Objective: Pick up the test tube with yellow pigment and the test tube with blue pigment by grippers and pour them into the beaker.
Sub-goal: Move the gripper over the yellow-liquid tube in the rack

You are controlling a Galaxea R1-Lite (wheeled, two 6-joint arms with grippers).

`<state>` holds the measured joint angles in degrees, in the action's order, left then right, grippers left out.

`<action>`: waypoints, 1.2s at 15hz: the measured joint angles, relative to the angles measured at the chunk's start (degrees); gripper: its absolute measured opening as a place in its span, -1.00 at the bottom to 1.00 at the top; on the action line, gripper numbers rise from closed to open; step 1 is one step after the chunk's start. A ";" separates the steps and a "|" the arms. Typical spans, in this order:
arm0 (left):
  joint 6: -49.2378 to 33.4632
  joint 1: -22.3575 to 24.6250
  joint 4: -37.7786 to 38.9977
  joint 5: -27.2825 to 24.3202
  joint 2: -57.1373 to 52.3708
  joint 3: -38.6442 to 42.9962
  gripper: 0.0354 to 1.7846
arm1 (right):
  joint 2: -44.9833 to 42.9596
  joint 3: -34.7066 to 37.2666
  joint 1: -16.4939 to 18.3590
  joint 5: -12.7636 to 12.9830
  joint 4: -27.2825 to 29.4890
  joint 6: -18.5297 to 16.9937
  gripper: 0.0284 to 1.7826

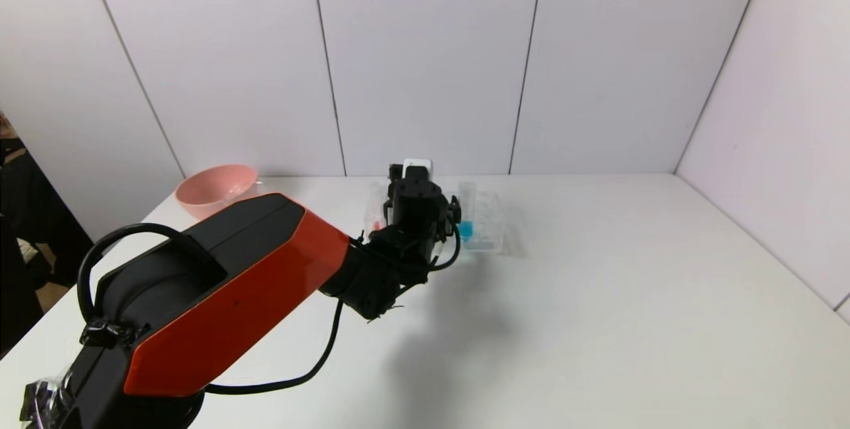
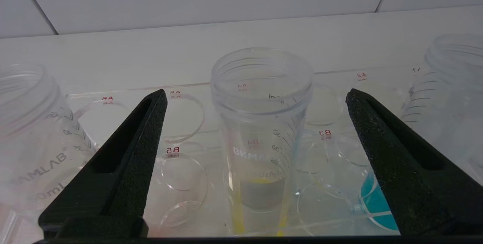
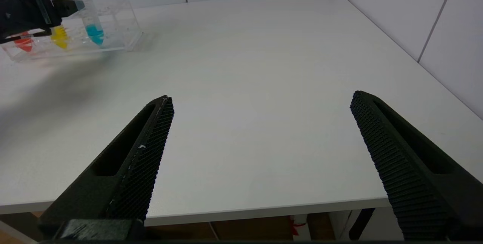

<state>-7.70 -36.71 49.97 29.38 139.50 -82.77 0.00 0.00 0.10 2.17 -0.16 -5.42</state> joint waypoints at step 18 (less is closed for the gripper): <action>-1.48 0.35 -2.68 -0.48 2.21 -1.87 -0.43 | 0.00 0.00 0.00 0.02 -0.02 0.00 0.92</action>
<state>-9.18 -36.35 47.29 28.90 141.70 -84.64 0.00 0.00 0.10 2.19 -0.18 -5.42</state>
